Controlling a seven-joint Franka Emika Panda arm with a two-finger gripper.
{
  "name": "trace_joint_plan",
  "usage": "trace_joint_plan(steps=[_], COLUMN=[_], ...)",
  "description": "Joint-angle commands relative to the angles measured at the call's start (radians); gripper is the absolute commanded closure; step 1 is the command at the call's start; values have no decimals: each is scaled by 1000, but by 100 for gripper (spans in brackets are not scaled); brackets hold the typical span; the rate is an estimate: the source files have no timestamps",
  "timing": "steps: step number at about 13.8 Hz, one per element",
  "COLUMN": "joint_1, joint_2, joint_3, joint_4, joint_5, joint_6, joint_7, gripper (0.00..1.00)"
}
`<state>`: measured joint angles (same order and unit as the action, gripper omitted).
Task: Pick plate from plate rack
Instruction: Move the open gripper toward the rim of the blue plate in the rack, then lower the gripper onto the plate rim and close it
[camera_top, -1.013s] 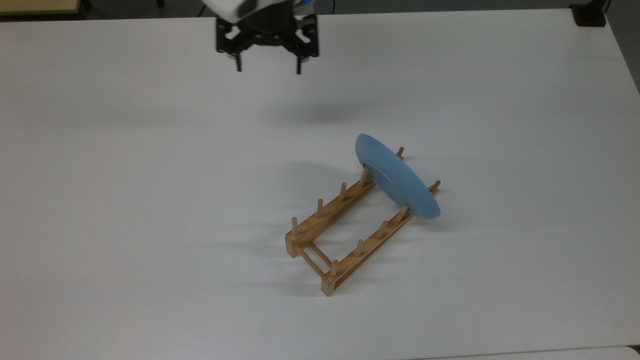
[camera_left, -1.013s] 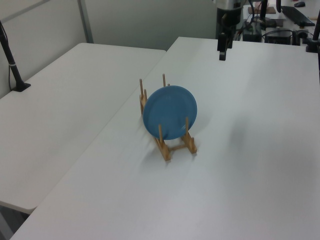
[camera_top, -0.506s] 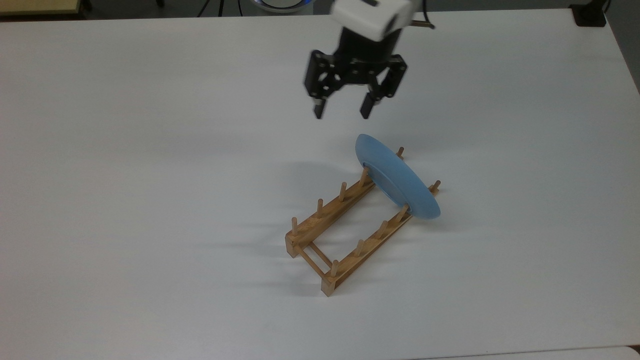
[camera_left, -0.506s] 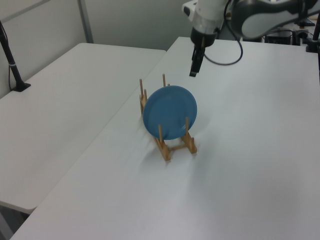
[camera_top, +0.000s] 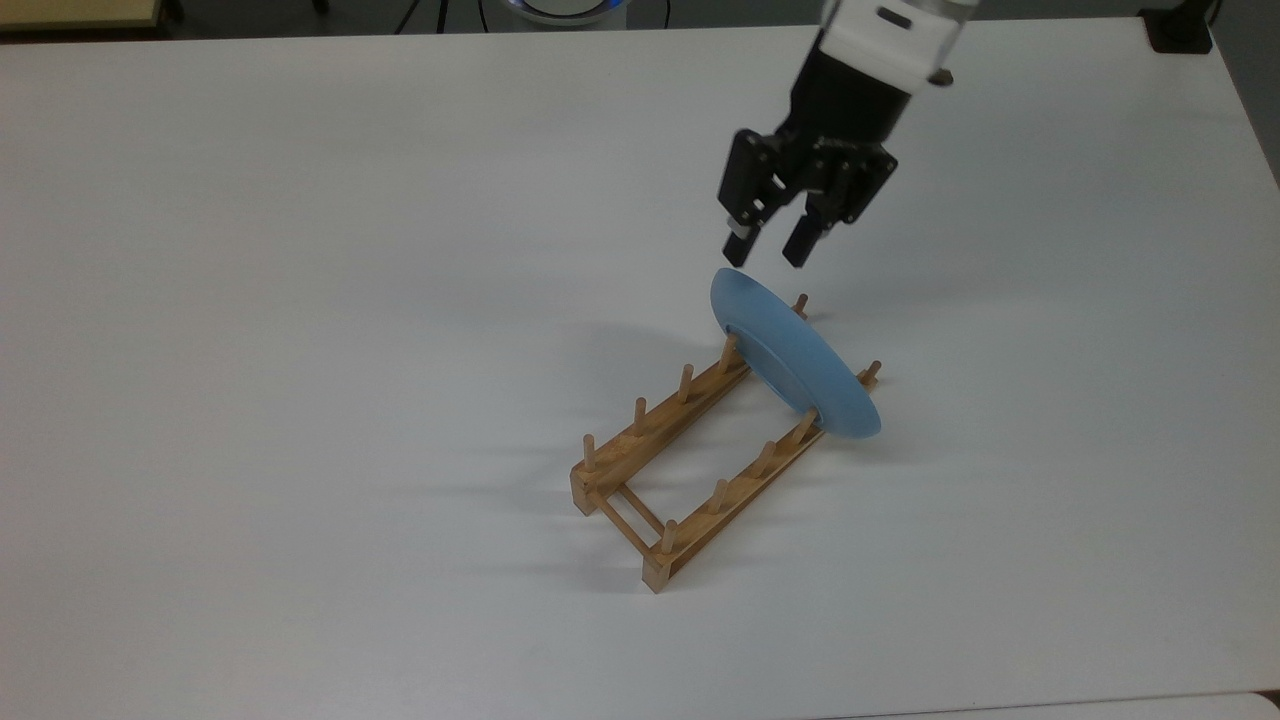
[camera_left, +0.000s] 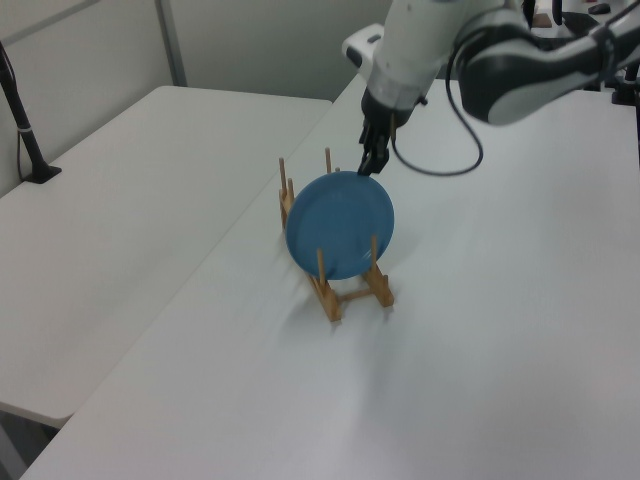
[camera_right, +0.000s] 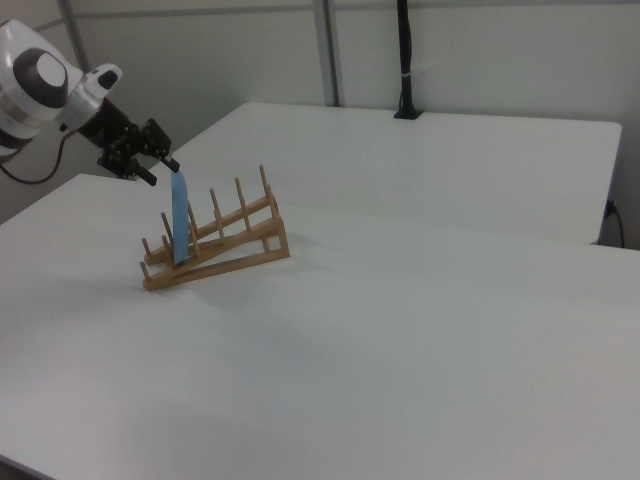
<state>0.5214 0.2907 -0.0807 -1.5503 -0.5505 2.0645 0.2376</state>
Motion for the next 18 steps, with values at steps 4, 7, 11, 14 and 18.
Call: trace_joint_plan(steps=[4,7,11,14,18], joint_1=[28,25,23,25,25], joint_2=[62,68,70,67,53], joint_3=[-1,-1,-1,-1,-1], joint_4=[10,10,9,10,16], joint_5=[-117,-158,-172,-172,-203], joint_6=[37,58,60,60,60], joint_7=[51,55,55,55,55], gripper=[59,72,99,100,100])
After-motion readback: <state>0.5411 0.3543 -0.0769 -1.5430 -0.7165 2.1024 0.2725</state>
